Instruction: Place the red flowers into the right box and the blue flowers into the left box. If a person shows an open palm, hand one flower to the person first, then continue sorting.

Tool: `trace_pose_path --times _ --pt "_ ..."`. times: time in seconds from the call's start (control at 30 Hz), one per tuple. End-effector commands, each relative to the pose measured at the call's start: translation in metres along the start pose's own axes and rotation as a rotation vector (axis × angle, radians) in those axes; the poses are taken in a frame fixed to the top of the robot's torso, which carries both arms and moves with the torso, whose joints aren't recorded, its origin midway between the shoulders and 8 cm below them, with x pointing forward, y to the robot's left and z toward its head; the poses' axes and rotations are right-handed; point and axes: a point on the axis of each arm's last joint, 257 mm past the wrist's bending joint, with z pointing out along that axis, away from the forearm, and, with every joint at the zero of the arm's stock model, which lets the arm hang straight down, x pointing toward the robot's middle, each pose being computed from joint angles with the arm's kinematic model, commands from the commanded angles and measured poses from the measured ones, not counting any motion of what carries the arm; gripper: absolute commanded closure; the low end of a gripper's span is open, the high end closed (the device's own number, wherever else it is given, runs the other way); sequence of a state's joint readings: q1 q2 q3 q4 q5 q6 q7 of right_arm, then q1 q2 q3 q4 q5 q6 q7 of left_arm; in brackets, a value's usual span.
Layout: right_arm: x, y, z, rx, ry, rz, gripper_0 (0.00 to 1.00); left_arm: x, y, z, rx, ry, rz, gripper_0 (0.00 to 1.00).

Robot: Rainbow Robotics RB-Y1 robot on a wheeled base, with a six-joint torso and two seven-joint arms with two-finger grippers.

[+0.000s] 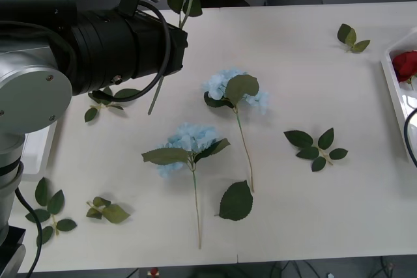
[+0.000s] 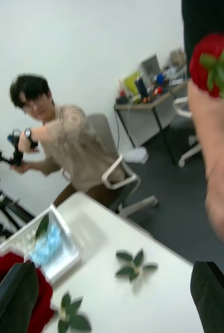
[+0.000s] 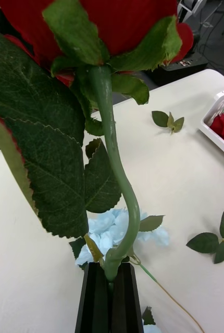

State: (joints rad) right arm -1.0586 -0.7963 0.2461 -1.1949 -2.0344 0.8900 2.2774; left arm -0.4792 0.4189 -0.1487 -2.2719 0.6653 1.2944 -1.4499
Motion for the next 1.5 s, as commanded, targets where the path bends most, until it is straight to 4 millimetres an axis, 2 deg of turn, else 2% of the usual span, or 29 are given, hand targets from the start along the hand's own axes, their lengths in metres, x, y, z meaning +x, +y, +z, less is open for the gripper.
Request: trace_pose_path --times 0.03,0.1,0.23,0.47,0.63,0.8,0.9,1.0,1.03,1.07,1.17,1.3,1.43,1.5 --pt "0.028 -0.013 -0.046 -0.005 0.071 0.047 0.15 -0.029 -0.002 -0.010 -0.003 -0.072 -0.047 1.00" --pt "0.043 -0.012 -0.059 -0.026 0.096 0.087 0.15 -0.029 -0.002 -0.010 -0.003 -0.072 -0.047 1.00" --pt "0.086 -0.013 -0.097 -0.049 0.200 0.146 0.15 -0.029 -0.002 -0.010 -0.003 -0.072 -0.047 1.00" --pt "0.153 0.000 -0.154 -0.102 0.390 0.221 0.15 -0.029 -0.002 -0.010 -0.003 -0.072 -0.047 1.00" --pt "0.189 0.011 -0.183 -0.133 0.482 0.278 0.15 -0.029 -0.002 -0.010 -0.003 -0.072 -0.047 1.00" --pt "0.236 0.027 -0.208 -0.164 0.558 0.361 0.15 -0.029 -0.002 -0.010 -0.003 -0.072 -0.047 1.00" --pt "0.261 0.039 -0.210 -0.174 0.567 0.399 0.15 -0.029 -0.002 -0.010 -0.003 -0.072 -0.047 1.00" --pt "0.282 0.054 -0.203 -0.190 0.552 0.437 0.15 -0.029 -0.002 -0.010 -0.003 -0.072 -0.047 1.00" --pt "0.287 0.061 -0.200 -0.198 0.537 0.450 0.15 -0.010 -0.001 -0.003 0.001 -0.037 -0.080 1.00" --pt "0.289 0.064 -0.197 -0.202 0.530 0.455 0.15 -0.011 -0.002 -0.003 0.004 -0.039 -0.083 1.00" --pt "0.297 0.076 -0.185 -0.222 0.490 0.481 0.15 -0.021 -0.003 -0.004 0.008 -0.073 -0.086 1.00" --pt "0.303 0.083 -0.171 -0.241 0.450 0.510 0.15 -0.050 -0.015 -0.001 0.046 -0.152 -0.111 1.00" --pt "0.307 0.084 -0.168 -0.245 0.442 0.519 0.15 -0.076 -0.034 0.012 0.114 -0.252 -0.195 1.00" --pt "0.308 0.084 -0.168 -0.245 0.449 0.515 0.15 -0.087 -0.047 0.024 0.153 -0.307 -0.248 1.00"
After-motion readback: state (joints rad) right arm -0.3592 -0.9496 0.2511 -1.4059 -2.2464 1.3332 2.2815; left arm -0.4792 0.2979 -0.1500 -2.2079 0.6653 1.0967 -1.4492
